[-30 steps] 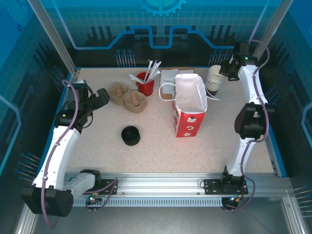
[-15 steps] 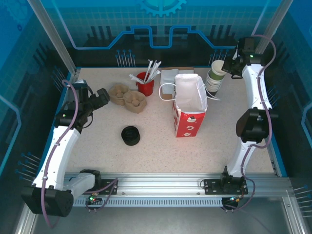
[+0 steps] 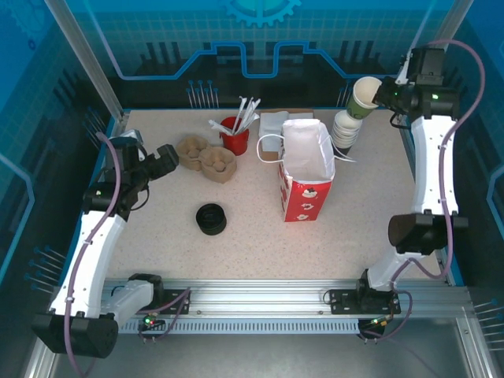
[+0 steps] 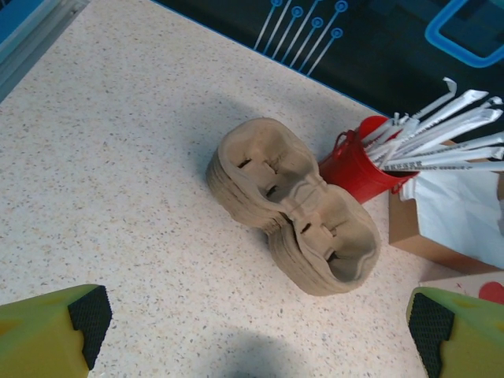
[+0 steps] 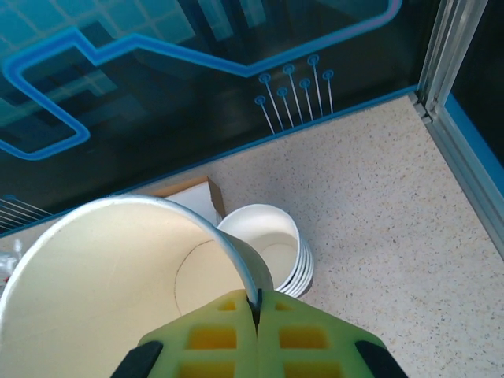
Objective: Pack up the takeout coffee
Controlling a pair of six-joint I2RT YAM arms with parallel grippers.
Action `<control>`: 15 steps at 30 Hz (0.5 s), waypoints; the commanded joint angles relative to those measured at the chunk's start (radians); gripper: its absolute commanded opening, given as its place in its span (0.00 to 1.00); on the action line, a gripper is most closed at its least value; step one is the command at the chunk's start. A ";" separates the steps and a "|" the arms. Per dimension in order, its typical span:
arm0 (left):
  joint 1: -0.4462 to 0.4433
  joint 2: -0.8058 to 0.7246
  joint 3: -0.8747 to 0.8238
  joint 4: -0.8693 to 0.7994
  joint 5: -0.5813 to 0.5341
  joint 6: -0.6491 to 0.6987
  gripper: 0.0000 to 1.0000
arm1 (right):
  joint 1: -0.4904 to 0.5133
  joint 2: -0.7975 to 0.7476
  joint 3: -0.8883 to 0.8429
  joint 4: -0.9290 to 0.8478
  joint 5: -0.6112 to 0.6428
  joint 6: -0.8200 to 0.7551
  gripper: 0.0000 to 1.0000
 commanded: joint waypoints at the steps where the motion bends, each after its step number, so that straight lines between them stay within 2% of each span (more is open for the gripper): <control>1: -0.001 -0.035 0.028 -0.039 0.088 0.036 0.98 | -0.022 -0.129 -0.072 -0.046 -0.009 -0.024 0.00; 8: -0.013 -0.055 0.016 -0.074 0.176 0.042 0.97 | -0.086 -0.378 -0.308 -0.070 -0.019 -0.040 0.00; 15: -0.076 -0.062 -0.009 -0.101 0.215 0.049 0.95 | -0.096 -0.613 -0.564 -0.134 -0.059 -0.053 0.00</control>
